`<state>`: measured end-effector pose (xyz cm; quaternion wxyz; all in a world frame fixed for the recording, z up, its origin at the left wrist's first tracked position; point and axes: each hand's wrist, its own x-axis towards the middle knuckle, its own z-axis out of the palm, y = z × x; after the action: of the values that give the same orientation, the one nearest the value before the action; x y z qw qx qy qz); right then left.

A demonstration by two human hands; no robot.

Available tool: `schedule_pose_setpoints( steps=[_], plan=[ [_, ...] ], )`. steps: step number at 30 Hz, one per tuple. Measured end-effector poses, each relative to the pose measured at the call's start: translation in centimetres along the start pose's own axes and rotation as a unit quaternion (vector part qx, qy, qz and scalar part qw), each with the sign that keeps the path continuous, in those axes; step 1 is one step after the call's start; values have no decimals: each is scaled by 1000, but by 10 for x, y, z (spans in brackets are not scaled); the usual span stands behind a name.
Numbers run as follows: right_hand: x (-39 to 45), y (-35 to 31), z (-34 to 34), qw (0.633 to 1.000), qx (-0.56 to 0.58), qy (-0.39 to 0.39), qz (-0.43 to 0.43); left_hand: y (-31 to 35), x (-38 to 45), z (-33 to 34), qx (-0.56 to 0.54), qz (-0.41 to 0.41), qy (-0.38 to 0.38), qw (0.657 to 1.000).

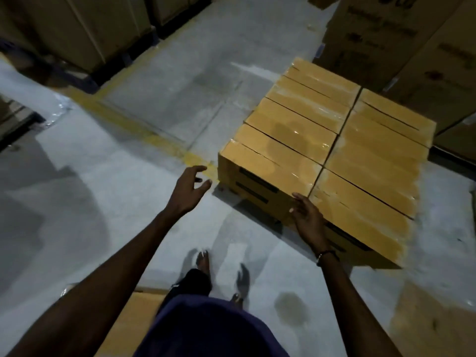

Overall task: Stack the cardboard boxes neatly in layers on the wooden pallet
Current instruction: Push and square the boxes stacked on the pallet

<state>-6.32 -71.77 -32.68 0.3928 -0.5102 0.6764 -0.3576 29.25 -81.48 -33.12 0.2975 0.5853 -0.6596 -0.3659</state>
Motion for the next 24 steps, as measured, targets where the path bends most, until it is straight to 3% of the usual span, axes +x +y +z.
schedule_pose_setpoints(
  steps=[7, 24],
  plan=[
    [50, -23, 78, 997, 40, -52, 30, -41, 7, -25, -90, -111, 45, 989],
    [210, -108, 199, 997, 38, -55, 47, -95, 146, -126, -165, -159, 86, 970]
  ],
)
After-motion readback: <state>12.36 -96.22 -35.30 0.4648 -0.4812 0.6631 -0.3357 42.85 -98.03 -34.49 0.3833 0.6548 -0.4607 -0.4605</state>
